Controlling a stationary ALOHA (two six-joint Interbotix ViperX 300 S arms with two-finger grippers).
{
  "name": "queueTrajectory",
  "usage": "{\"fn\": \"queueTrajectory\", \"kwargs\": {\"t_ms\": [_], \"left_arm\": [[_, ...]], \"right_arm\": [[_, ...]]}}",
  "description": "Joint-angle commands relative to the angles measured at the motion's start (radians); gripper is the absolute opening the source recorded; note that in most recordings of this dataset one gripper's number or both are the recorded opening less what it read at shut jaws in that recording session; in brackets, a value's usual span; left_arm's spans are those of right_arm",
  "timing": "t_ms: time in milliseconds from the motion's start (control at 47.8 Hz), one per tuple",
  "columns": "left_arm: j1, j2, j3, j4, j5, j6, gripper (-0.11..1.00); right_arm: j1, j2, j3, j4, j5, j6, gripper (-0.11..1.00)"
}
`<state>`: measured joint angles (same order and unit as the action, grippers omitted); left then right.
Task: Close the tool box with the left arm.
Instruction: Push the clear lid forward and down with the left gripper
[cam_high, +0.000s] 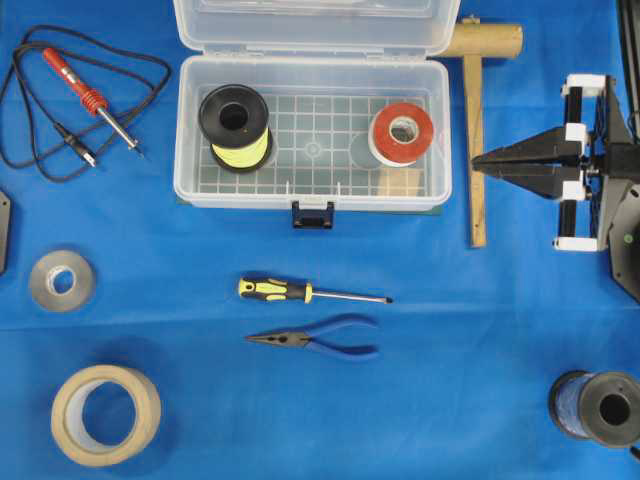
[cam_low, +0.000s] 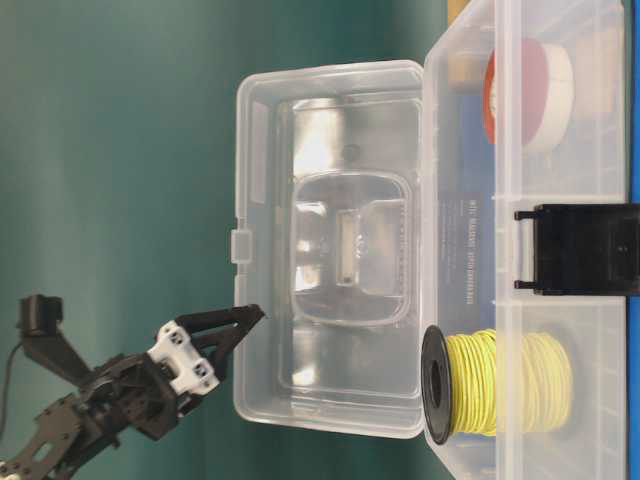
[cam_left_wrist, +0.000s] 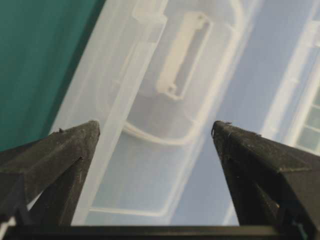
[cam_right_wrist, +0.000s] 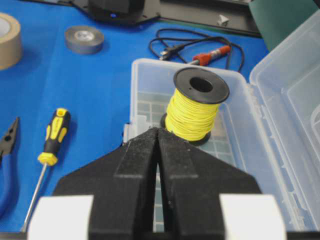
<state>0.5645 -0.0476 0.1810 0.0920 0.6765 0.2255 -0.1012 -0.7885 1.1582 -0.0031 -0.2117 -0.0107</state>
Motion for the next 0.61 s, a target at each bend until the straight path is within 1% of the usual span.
{"fn": "queueTrajectory", "kwargs": {"t_ms": [0, 377, 586], "left_arm": [[-0.049, -0.037, -0.006, -0.005, 0.034, -0.005, 0.89], [-0.155, -0.106, 0.031, -0.008, 0.103, -0.021, 0.89], [-0.209, -0.143, 0.054, -0.008, 0.124, -0.058, 0.89]], "right_arm": [[-0.003, 0.003, -0.009, 0.000, -0.005, -0.002, 0.00], [-0.003, 0.005, -0.009, 0.000, -0.005, -0.002, 0.00], [-0.003, 0.005, -0.009, 0.000, -0.005, -0.002, 0.00]]}}
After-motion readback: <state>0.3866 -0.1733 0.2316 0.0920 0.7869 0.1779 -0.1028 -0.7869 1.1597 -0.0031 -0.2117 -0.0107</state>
